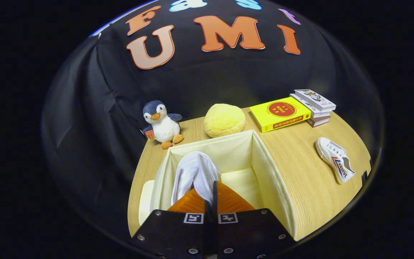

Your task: Open the storage box then place both shoes into the box .Put the left shoe in first, then the right shoe, with the right side of both shoes facing outward in a uniform manner.

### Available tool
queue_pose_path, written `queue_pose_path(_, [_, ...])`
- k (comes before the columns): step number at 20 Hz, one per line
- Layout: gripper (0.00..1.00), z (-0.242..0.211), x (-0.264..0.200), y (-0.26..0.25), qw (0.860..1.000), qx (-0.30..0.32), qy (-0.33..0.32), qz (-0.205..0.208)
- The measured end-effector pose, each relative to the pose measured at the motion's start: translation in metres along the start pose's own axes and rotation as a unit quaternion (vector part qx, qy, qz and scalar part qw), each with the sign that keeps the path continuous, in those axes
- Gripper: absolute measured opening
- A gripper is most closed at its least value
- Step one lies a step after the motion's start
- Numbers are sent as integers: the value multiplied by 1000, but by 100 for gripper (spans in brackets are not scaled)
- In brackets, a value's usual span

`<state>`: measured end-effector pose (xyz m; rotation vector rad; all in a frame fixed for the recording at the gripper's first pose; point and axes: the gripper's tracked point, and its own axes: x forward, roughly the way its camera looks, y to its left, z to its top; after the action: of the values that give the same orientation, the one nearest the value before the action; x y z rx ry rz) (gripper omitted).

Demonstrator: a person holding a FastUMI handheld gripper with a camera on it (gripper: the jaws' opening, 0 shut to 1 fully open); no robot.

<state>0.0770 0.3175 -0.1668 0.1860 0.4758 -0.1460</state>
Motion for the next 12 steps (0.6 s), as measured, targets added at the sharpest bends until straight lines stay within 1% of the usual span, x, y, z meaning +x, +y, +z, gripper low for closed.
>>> queue_pose_path(5, [0, -4, 13, 9, 1000, 5, -1, -4])
queue_pose_path(7, [3, -11, 15, 17, 1000, 3, 17, 0])
queue_pose_path(8, [3, -22, 12, 22, 999, -1, 42, 7])
queue_pose_path(9, [18, -27, 8, 22, 999, -1, 46, 13])
queue_pose_path(10, [33, -17, 10, 23, 1000, -2, 29, 12])
queue_pose_path(12, [86, 0, 3, 19, 1000, -20, 0, 7])
